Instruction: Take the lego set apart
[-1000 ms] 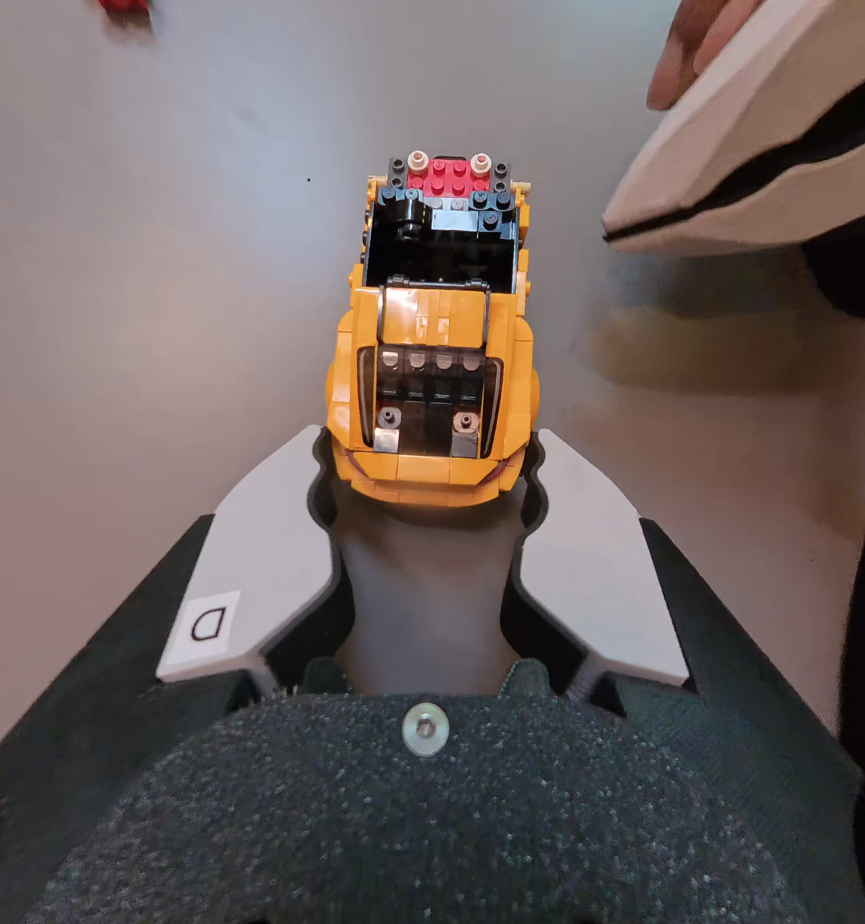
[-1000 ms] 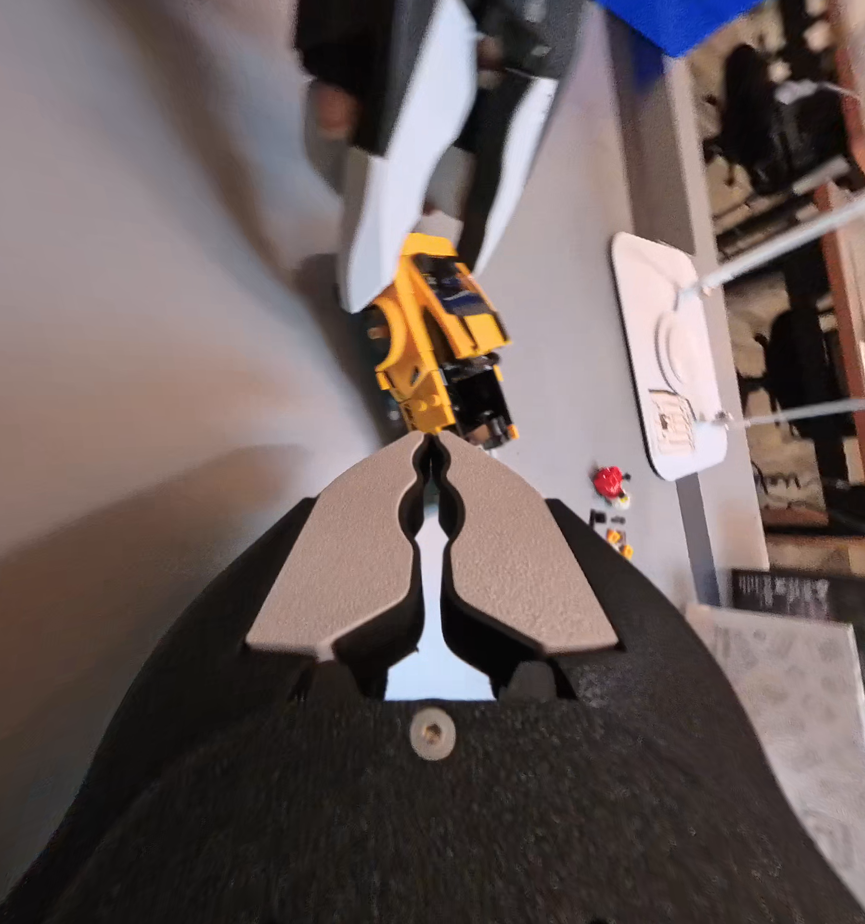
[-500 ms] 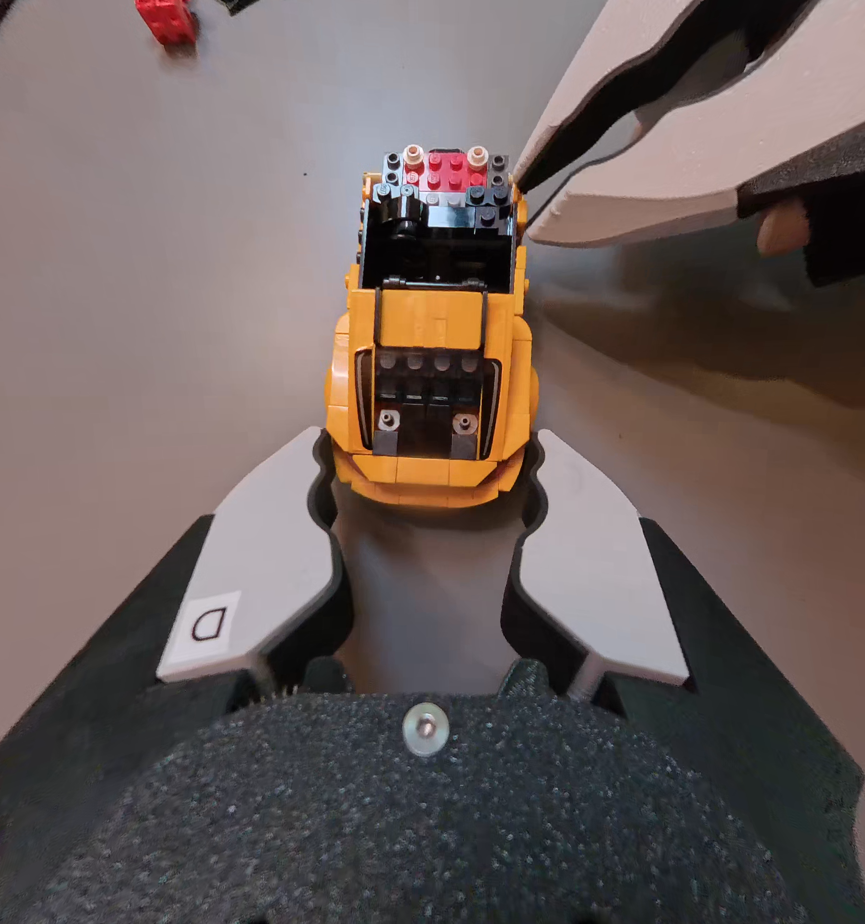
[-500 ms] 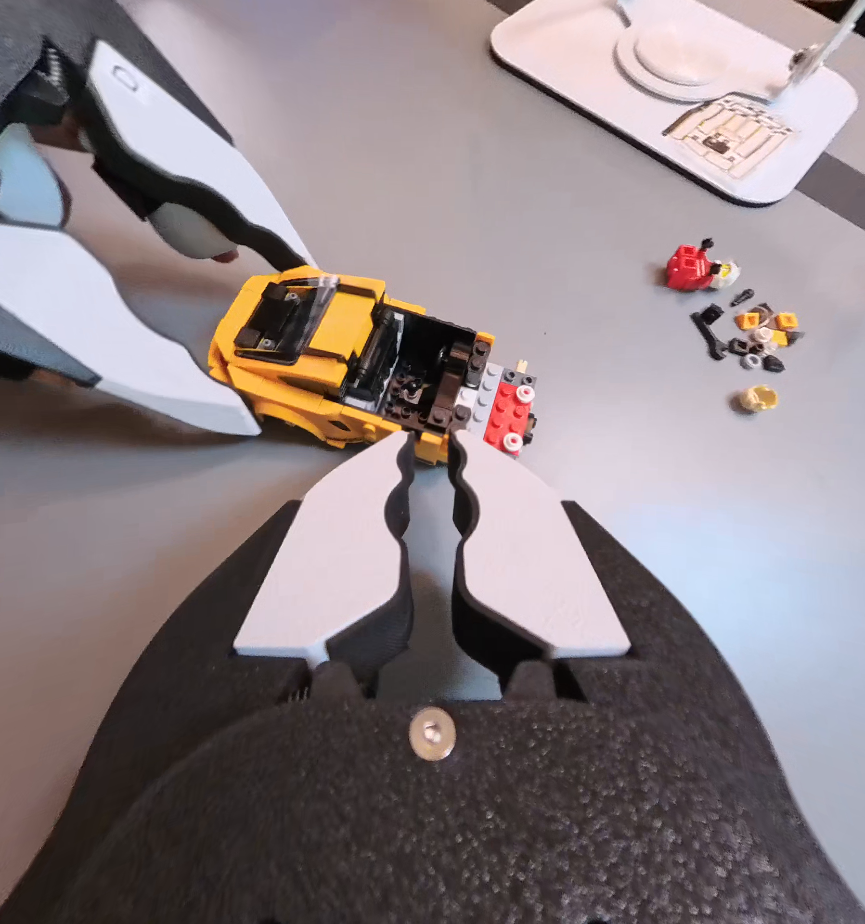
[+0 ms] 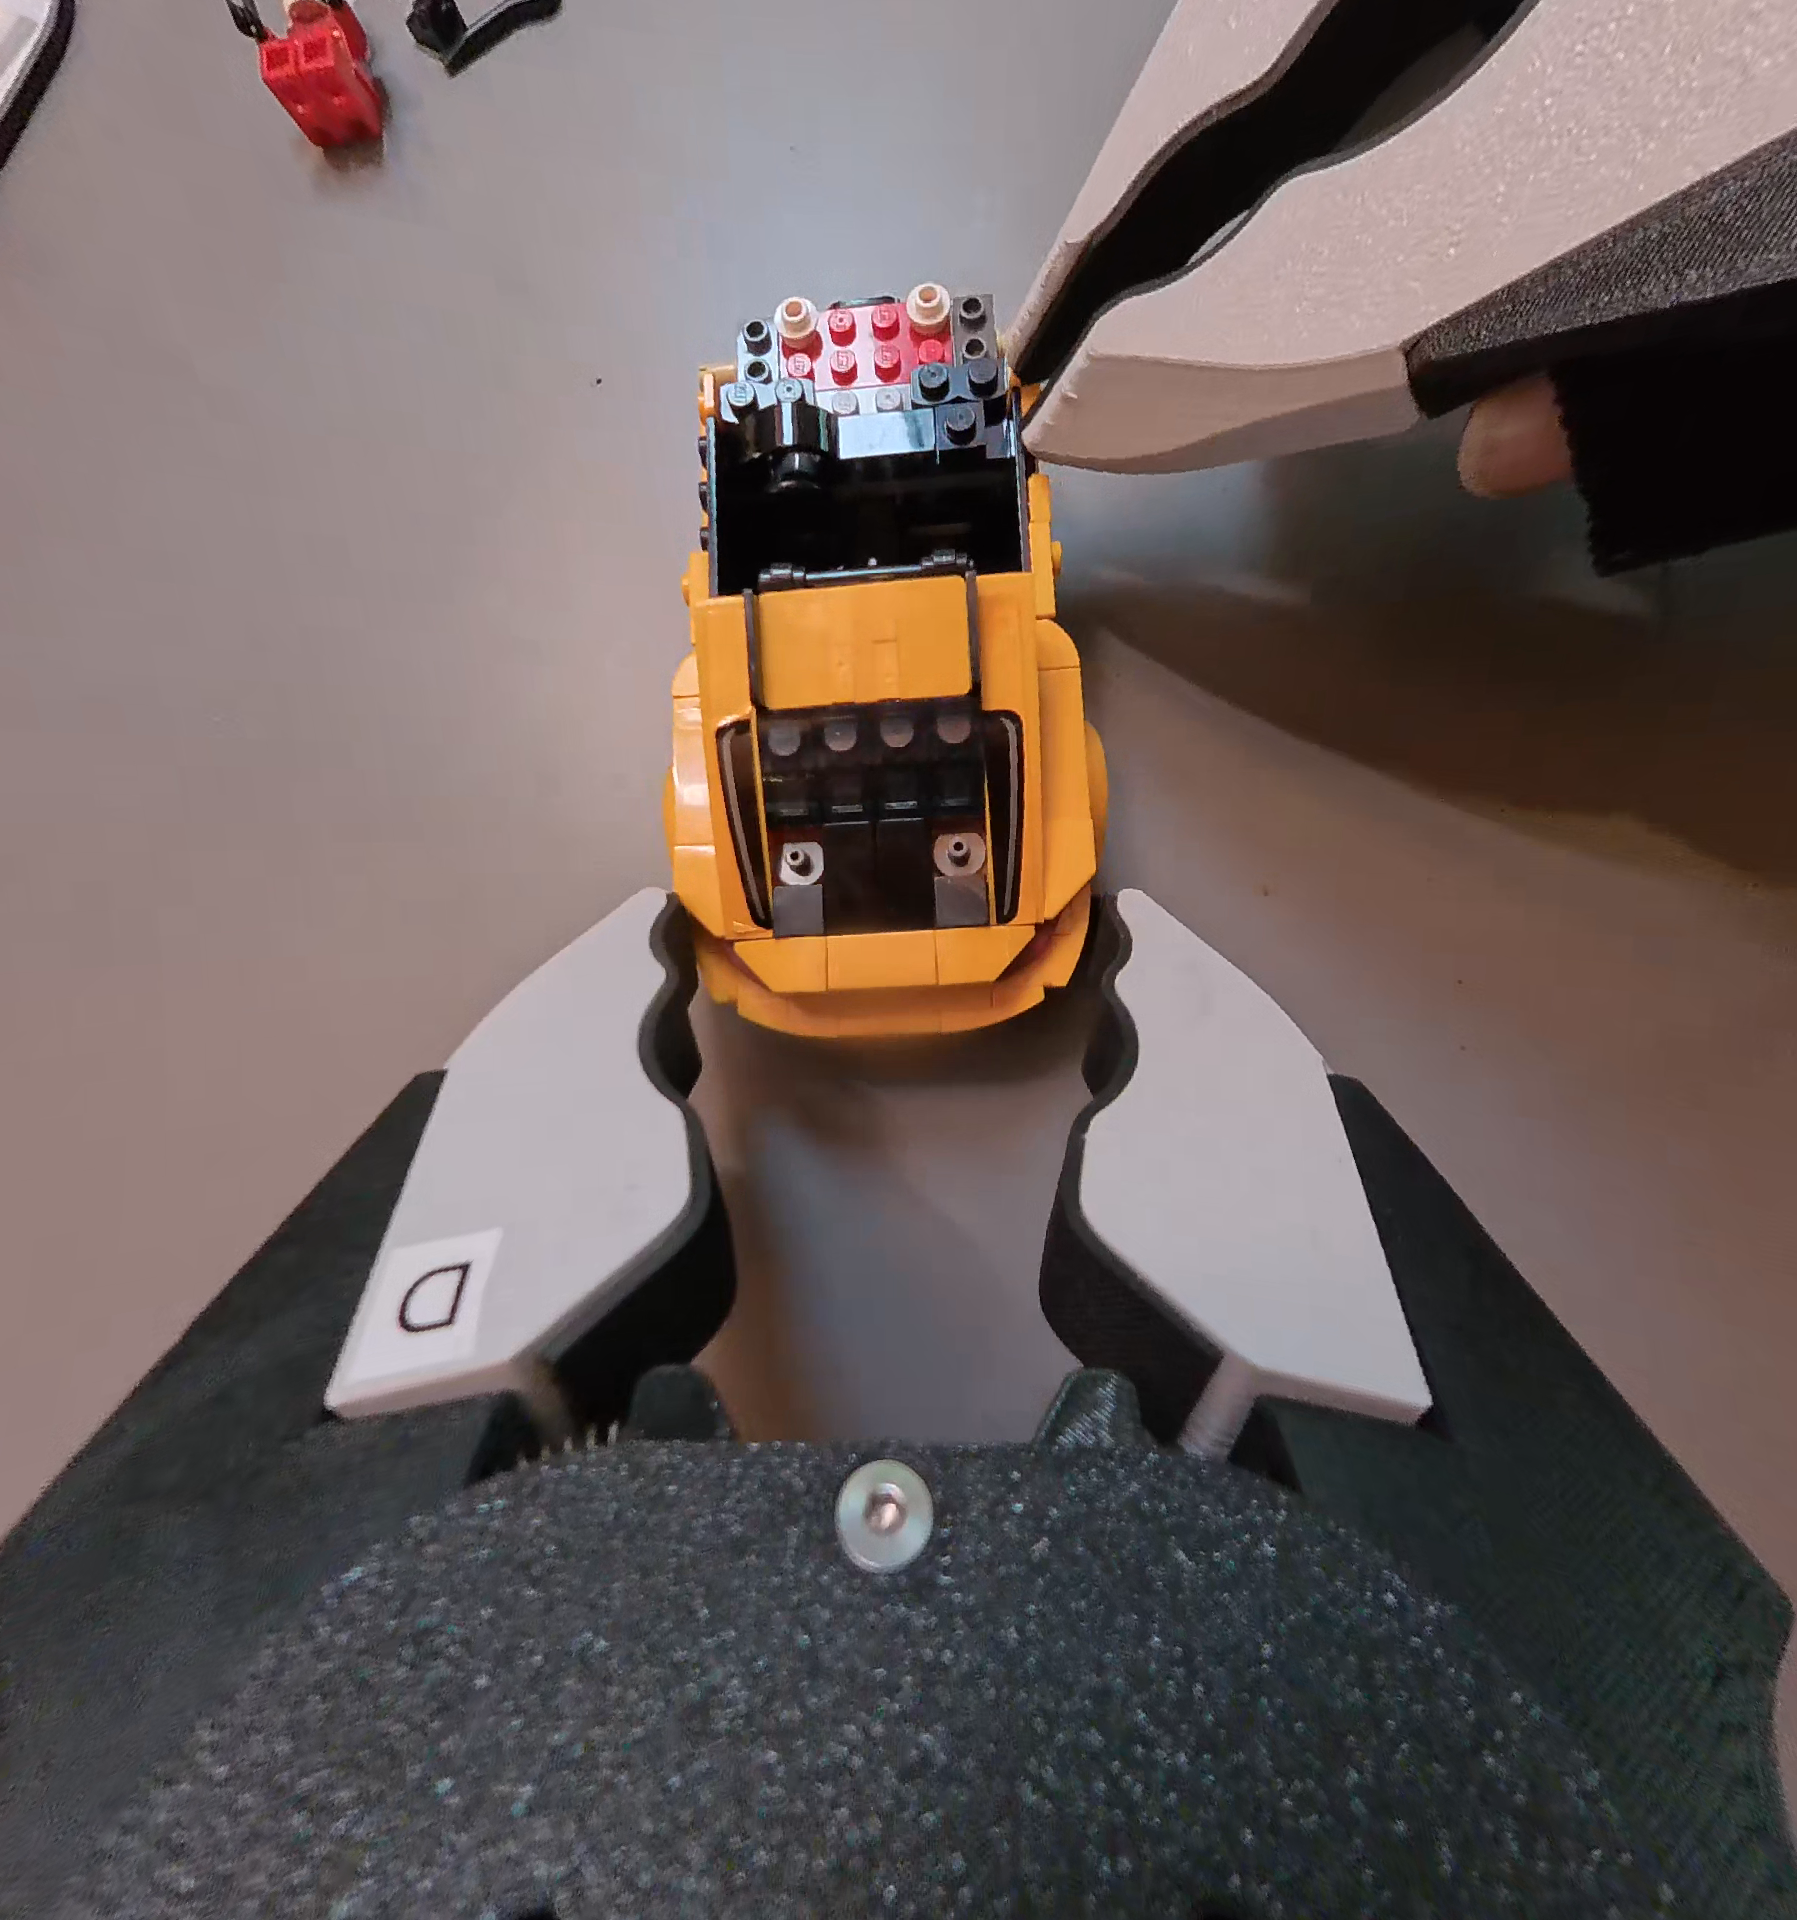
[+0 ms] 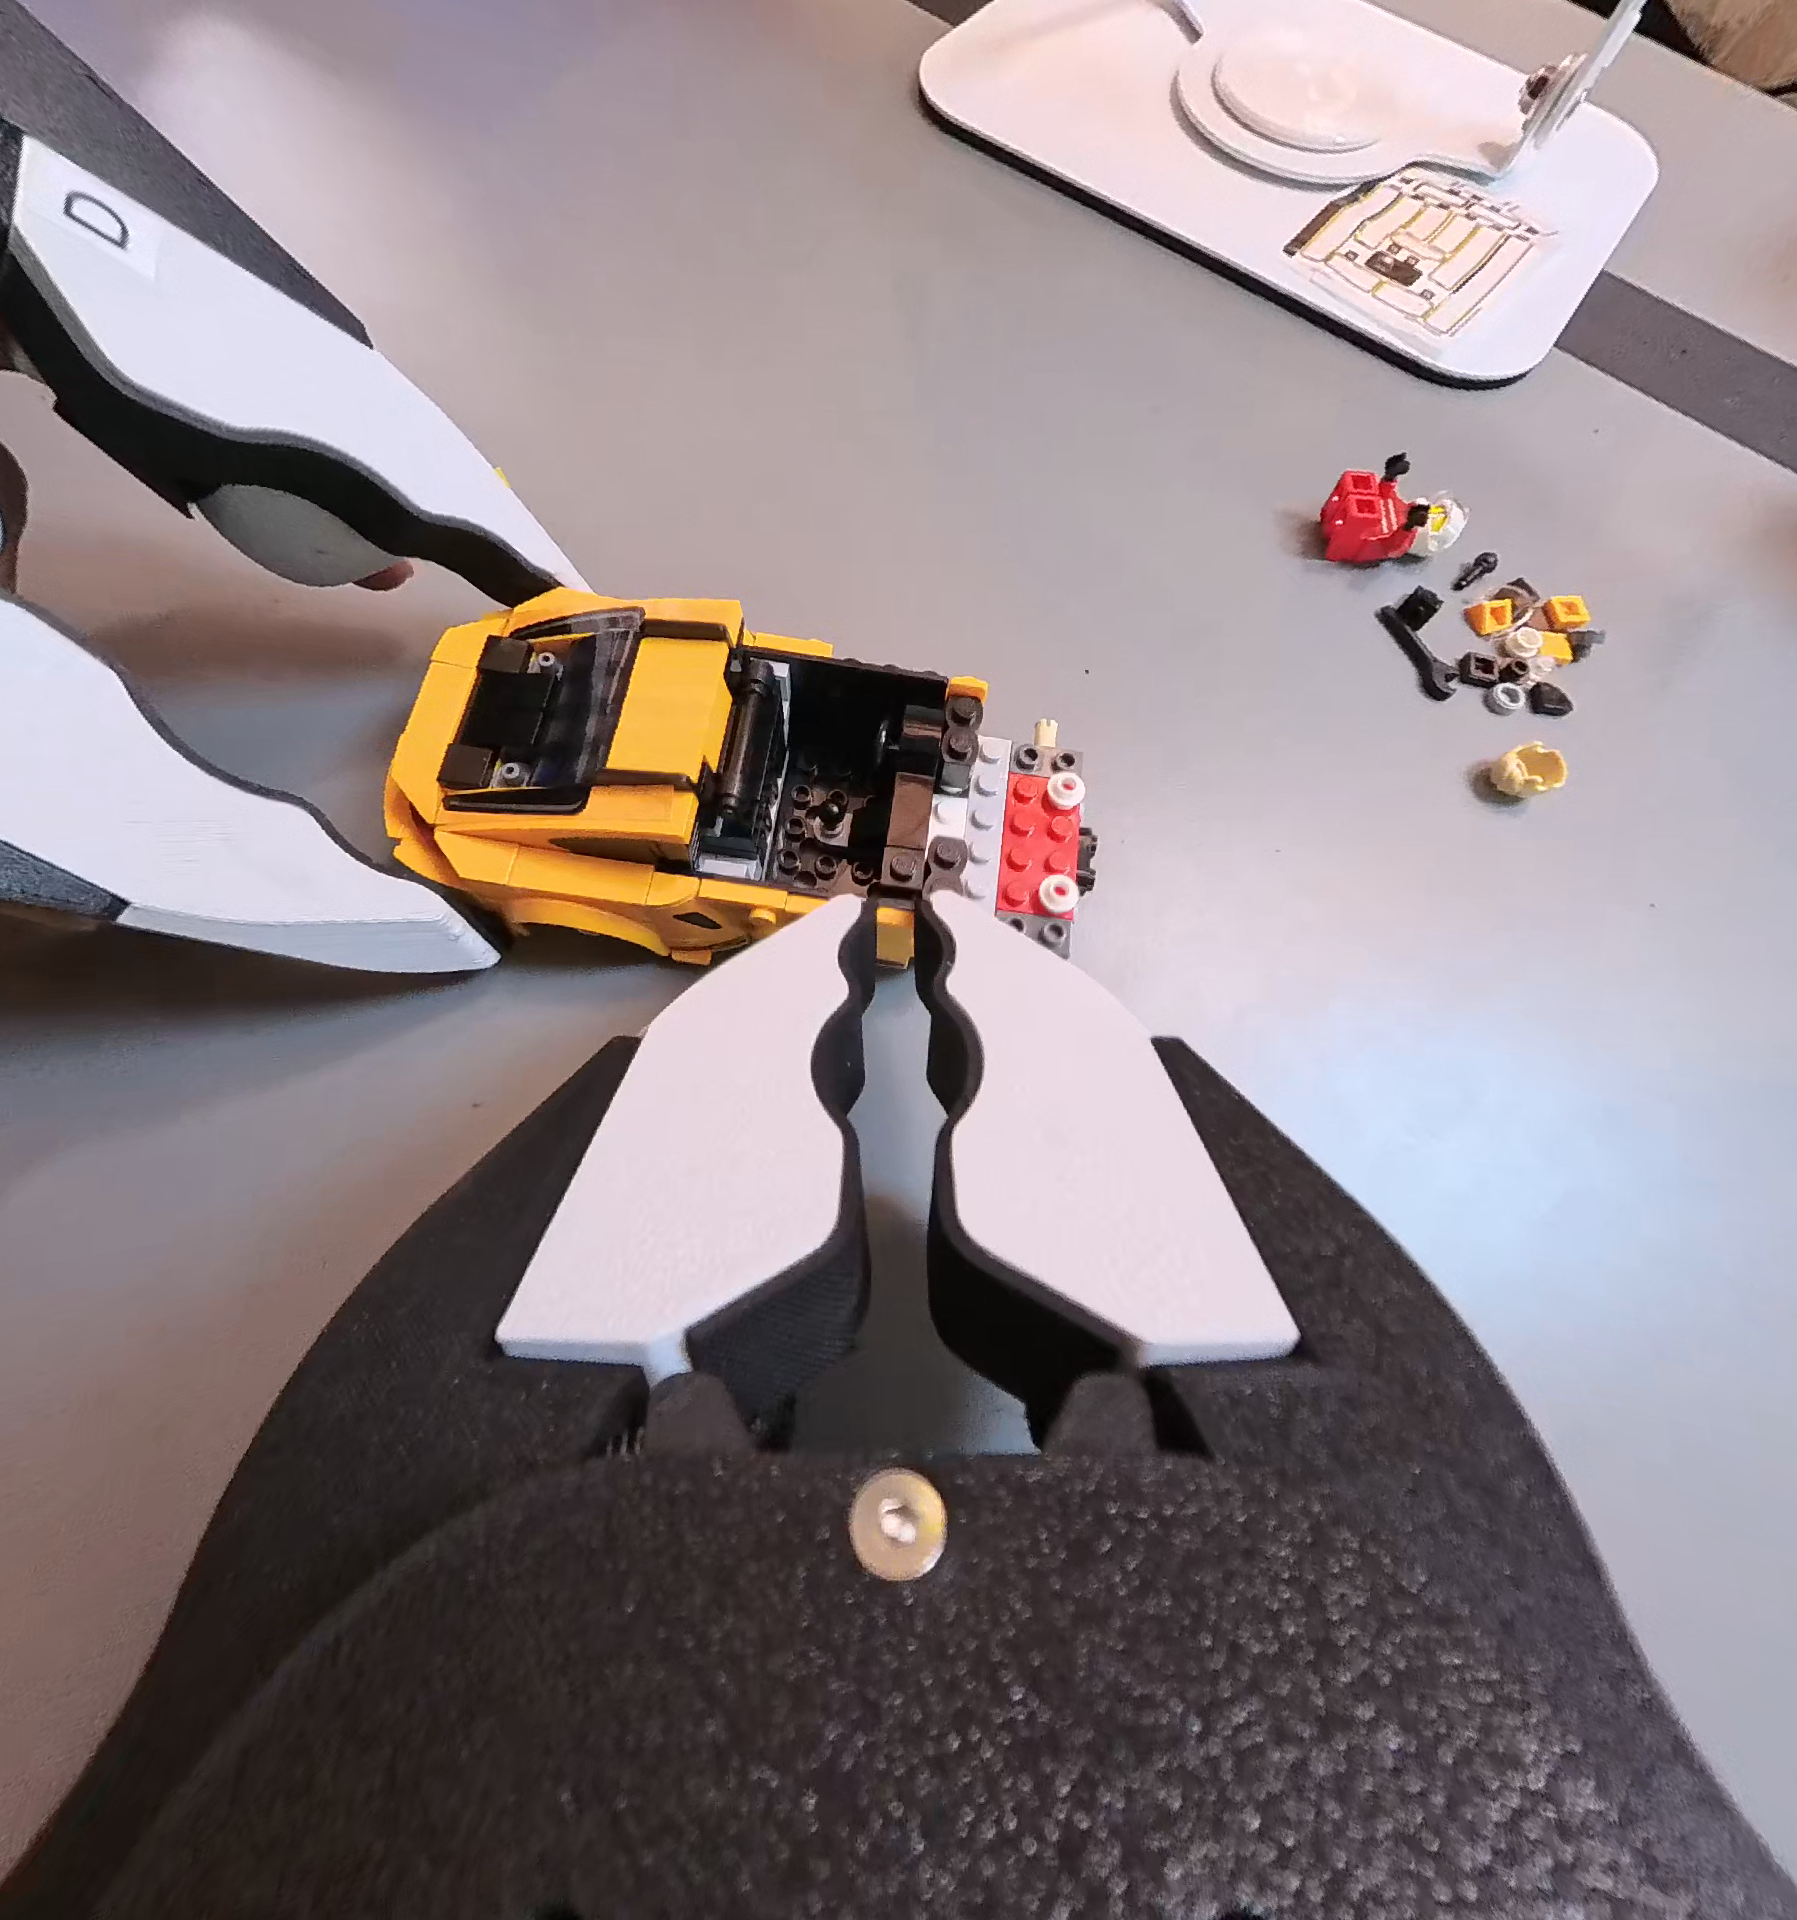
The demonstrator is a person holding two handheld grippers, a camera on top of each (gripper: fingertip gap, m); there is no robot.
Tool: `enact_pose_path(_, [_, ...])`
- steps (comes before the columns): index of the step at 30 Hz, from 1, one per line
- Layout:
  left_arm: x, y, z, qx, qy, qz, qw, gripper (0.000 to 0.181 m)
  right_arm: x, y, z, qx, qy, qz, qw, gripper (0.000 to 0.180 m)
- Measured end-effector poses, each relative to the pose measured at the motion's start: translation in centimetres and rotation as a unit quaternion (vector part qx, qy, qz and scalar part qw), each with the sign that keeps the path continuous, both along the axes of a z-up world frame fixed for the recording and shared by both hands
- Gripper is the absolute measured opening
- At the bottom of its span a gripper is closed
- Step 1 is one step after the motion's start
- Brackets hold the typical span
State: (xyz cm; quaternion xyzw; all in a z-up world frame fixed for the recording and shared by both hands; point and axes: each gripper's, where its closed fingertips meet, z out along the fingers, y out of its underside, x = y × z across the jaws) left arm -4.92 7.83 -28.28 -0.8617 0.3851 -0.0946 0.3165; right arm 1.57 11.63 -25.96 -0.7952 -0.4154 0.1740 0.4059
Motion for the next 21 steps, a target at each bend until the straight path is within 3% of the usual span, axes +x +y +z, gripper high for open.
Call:
enact_pose_path(11, [0.0, 0.0, 0.0, -0.001, 0.001, 0.006, 1.000, 0.073, 0.3, -0.2, 0.0, -0.031, 0.030, 0.015, 0.999, 0.006])
enact_pose_path(17, [0.0, 0.1, 0.0, -0.002, -0.004, 0.006, 1.000, 0.073, 0.7, -0.6, 0.0, -0.038, 0.017, 0.029, 0.999, 0.005])
enact_pose_path(19, [-0.3, 0.4, -0.1, -0.002, -0.008, 0.017, 1.000, 0.073, 1.3, -1.3, -1.6, -0.064, -0.016, 0.040, 0.997, 0.000])
enact_pose_path(21, [-0.3, 0.3, -0.1, -0.002, -0.006, 0.006, 1.000, 0.073, 1.6, -0.7, -0.1, -0.031, 0.019, 0.023, 0.999, 0.000])
